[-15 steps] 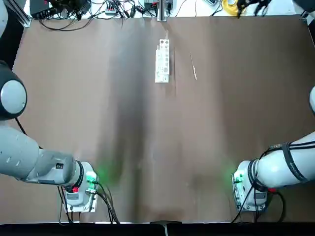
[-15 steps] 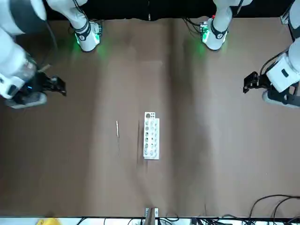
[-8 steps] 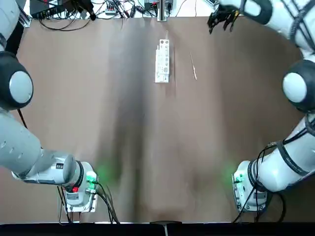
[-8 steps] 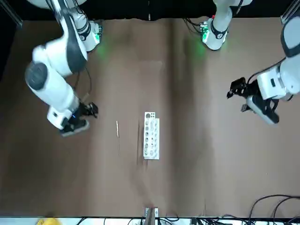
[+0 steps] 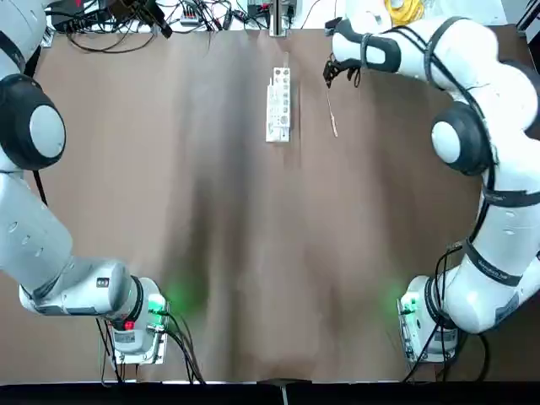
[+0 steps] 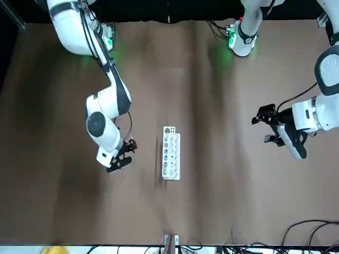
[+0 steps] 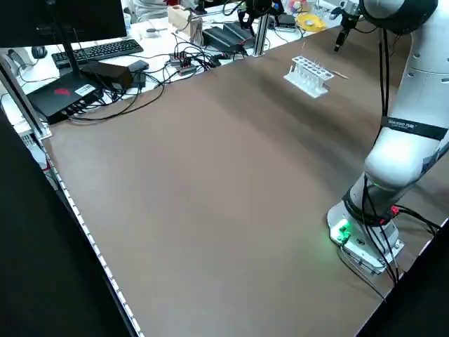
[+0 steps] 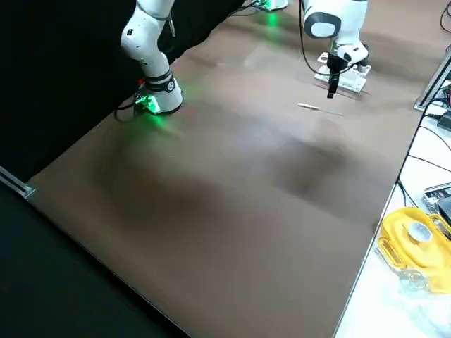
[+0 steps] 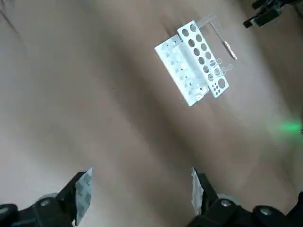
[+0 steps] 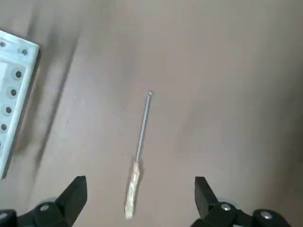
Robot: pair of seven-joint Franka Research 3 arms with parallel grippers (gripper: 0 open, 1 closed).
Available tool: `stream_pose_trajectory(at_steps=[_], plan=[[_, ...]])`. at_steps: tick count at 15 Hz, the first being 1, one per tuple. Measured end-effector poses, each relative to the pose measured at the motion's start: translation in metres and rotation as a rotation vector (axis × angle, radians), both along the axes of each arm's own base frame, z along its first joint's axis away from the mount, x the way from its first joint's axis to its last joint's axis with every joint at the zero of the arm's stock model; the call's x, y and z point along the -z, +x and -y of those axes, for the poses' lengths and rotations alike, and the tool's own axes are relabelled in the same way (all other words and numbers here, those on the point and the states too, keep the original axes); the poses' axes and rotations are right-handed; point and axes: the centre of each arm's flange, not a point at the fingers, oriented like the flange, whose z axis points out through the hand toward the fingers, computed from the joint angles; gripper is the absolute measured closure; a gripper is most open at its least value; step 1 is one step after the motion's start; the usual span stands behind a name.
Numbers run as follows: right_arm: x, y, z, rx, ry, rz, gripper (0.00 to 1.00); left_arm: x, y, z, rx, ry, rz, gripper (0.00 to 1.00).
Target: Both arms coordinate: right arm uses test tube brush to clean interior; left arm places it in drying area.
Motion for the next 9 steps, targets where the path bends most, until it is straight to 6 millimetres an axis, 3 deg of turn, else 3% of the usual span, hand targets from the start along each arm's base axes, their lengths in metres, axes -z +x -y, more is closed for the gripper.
stream_pose_trajectory(at_steps=[4, 9], plan=[[0.042, 0.006, -0.020, -0.021, -0.016, -0.021, 0.00, -0.001, 0.001, -0.011, -0.017, 0.003, 0.002, 0.00], [0.082, 0.010, -0.021, -0.021, -0.018, -0.009, 0.04, 0.000, 0.001, -0.014, -0.012, 0.031, 0.002, 0.00]])
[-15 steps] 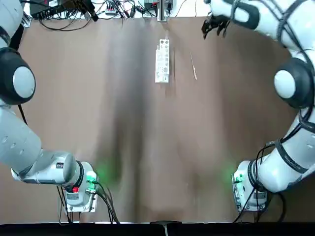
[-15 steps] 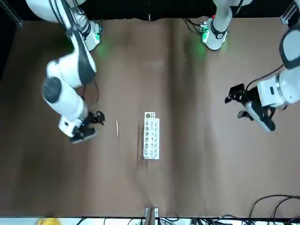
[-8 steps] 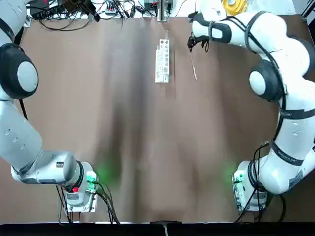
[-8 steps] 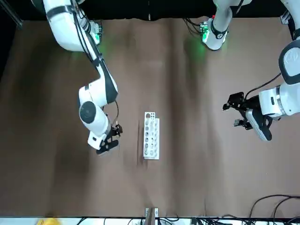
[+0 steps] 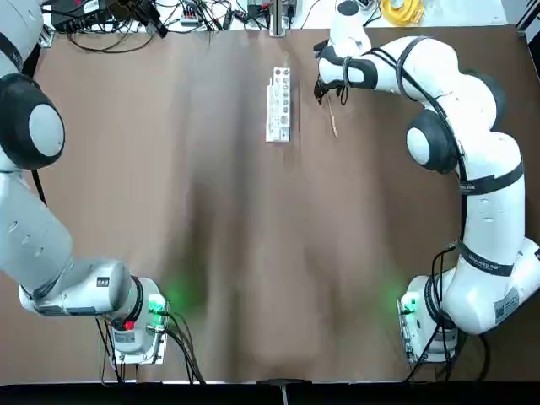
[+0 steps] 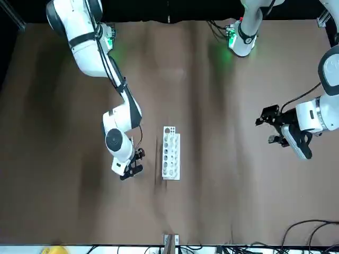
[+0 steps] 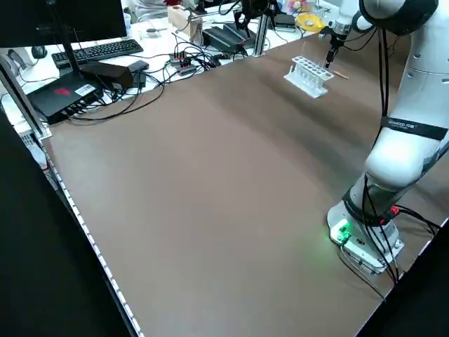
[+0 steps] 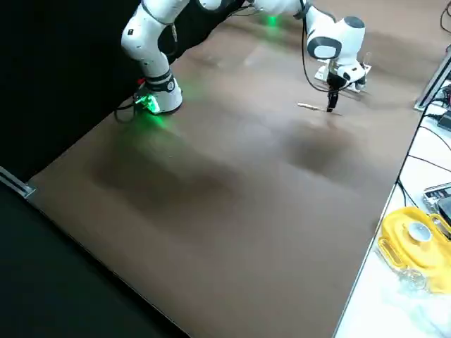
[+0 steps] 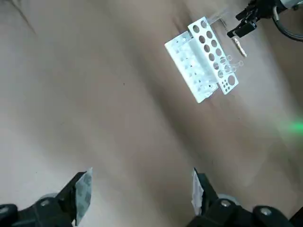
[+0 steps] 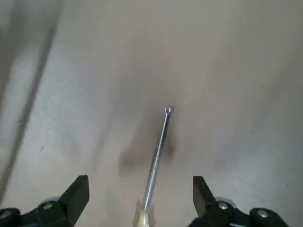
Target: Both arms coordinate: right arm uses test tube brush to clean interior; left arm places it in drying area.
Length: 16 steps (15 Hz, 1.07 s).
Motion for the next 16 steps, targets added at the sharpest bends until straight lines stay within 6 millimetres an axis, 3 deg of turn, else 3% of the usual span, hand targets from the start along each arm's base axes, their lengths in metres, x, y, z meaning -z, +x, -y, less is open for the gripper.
stream_pose_trajectory(at_steps=[4, 7, 9, 10, 12, 16], plan=[[0.016, 0.001, -0.001, 0.002, 0.005, 0.016, 0.09, -0.002, 0.000, -0.001, -0.095, 0.012, -0.045, 0.00], [0.023, -0.001, -0.005, 0.026, 0.010, 0.010, 0.29, -0.004, -0.001, -0.006, -0.236, 0.126, -0.104, 0.00], [0.023, -0.001, -0.006, 0.038, 0.016, 0.008, 0.34, -0.007, -0.003, -0.004, -0.314, 0.188, -0.127, 0.00], [0.020, 0.001, -0.004, 0.051, 0.022, 0.010, 0.53, -0.009, -0.004, -0.001, -0.358, 0.224, -0.138, 0.00], [0.020, 0.002, -0.003, 0.054, 0.022, 0.011, 0.57, -0.009, -0.005, 0.002, -0.373, 0.268, -0.137, 0.00], [0.019, 0.005, 0.004, 0.064, 0.017, 0.013, 0.98, -0.009, -0.006, 0.008, -0.361, 0.302, -0.128, 0.00]])
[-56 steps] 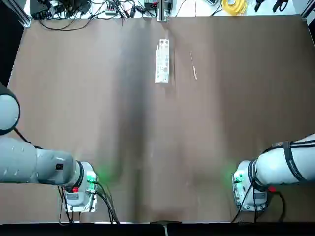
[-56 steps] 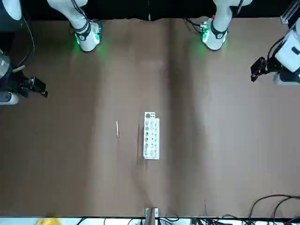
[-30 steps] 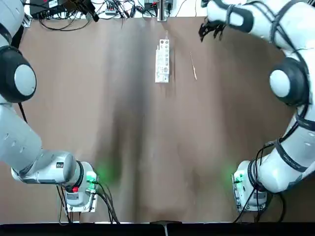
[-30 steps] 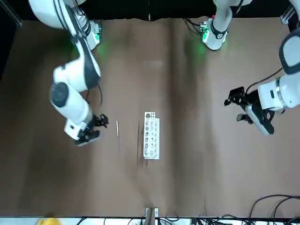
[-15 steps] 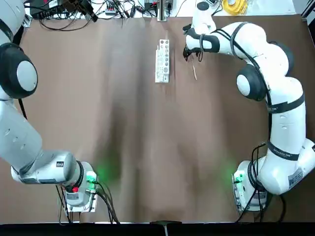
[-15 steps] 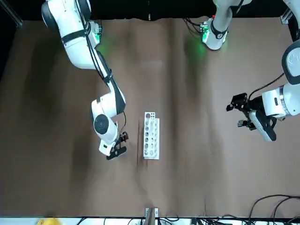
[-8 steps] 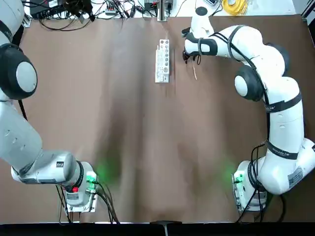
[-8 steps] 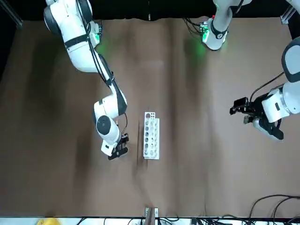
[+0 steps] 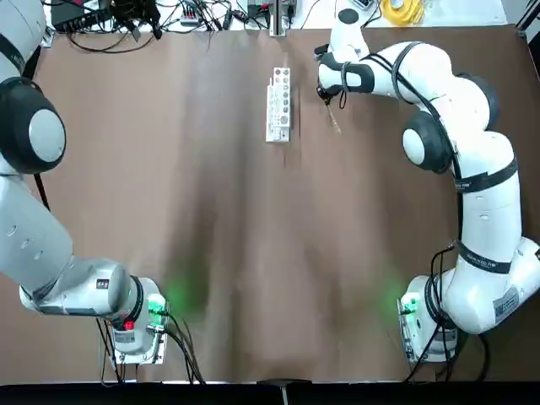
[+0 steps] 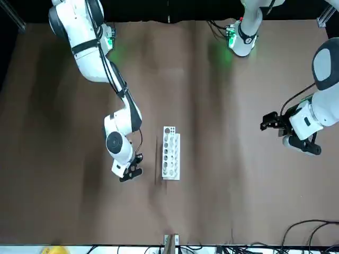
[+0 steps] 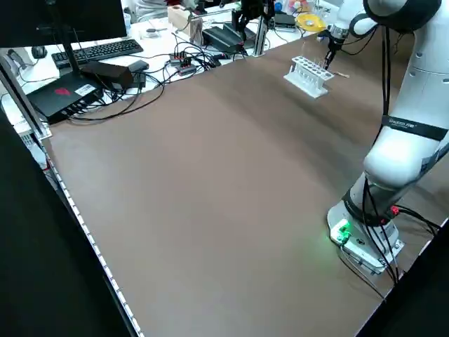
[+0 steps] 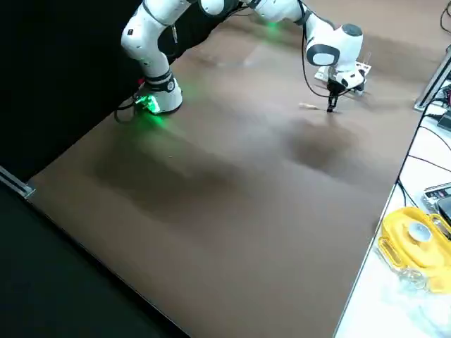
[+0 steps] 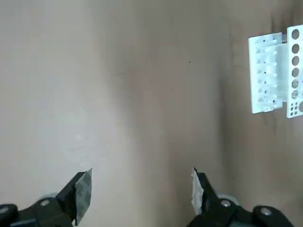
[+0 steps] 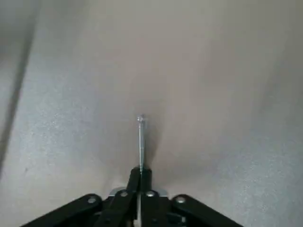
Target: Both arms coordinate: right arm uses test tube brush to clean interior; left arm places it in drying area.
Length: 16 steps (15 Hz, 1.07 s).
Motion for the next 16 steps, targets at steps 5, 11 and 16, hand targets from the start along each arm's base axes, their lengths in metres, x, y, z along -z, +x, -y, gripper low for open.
stream_pose_trajectory(at_steps=[5, 11, 16], plan=[[0.000, -0.001, -0.002, -0.008, 0.001, 0.000, 0.98, -0.004, -0.003, 0.017, 0.028, -0.008, 0.003, 0.00], [-0.024, -0.003, -0.017, -0.188, 0.014, -0.003, 0.98, -0.010, -0.005, 0.014, 0.023, -0.008, 0.013, 0.00], [-0.032, -0.004, -0.011, -0.426, 0.006, -0.038, 0.98, -0.017, -0.007, 0.014, 0.023, -0.008, 0.024, 0.00]])
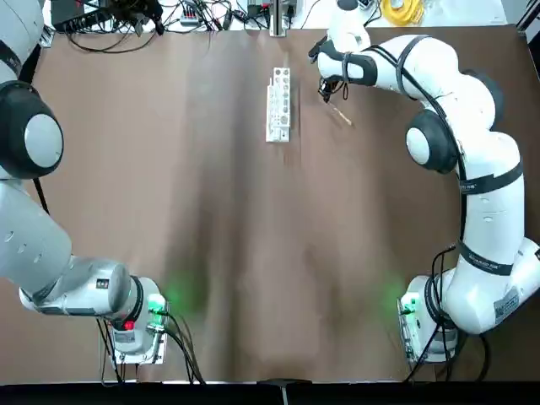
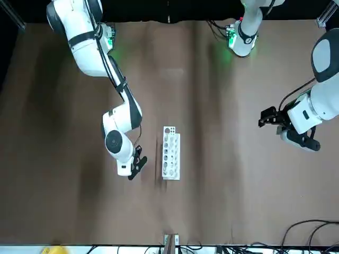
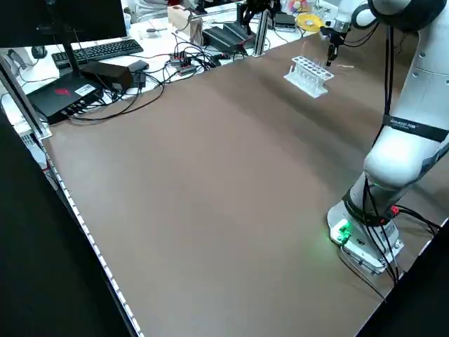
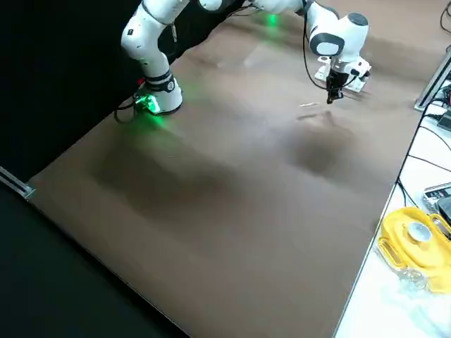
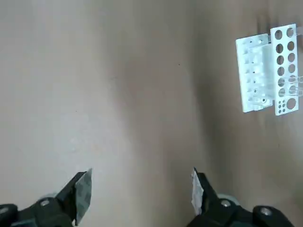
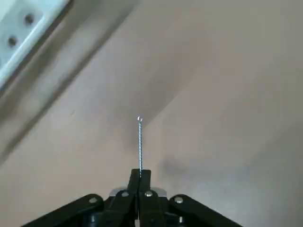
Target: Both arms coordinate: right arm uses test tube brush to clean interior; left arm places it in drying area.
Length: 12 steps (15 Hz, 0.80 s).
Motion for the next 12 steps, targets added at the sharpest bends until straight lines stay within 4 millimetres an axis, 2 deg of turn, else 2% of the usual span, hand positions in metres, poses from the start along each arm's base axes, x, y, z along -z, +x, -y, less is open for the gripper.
stream_pose_trajectory(at_steps=[1, 2, 4, 7, 12], plan=[[-0.002, 0.002, 0.003, -0.080, 0.003, 0.001, 0.98, -0.001, 0.000, 0.000, 0.000, 0.000, 0.001, 0.00], [-0.013, 0.006, 0.006, -0.247, 0.016, 0.020, 0.98, -0.001, 0.000, 0.001, 0.000, 0.000, 0.001, 0.00], [-0.026, 0.008, 0.005, -0.405, 0.038, 0.038, 0.98, -0.003, -0.001, 0.001, -0.034, 0.002, -0.003, 0.00], [-0.039, 0.012, 0.010, -0.496, 0.202, 0.044, 0.98, -0.007, -0.004, -0.002, -0.091, 0.047, -0.012, 0.00], [-0.050, 0.026, 0.054, -0.588, 0.460, 0.030, 0.98, -0.011, -0.010, -0.002, -0.111, 0.115, -0.025, 0.00]])
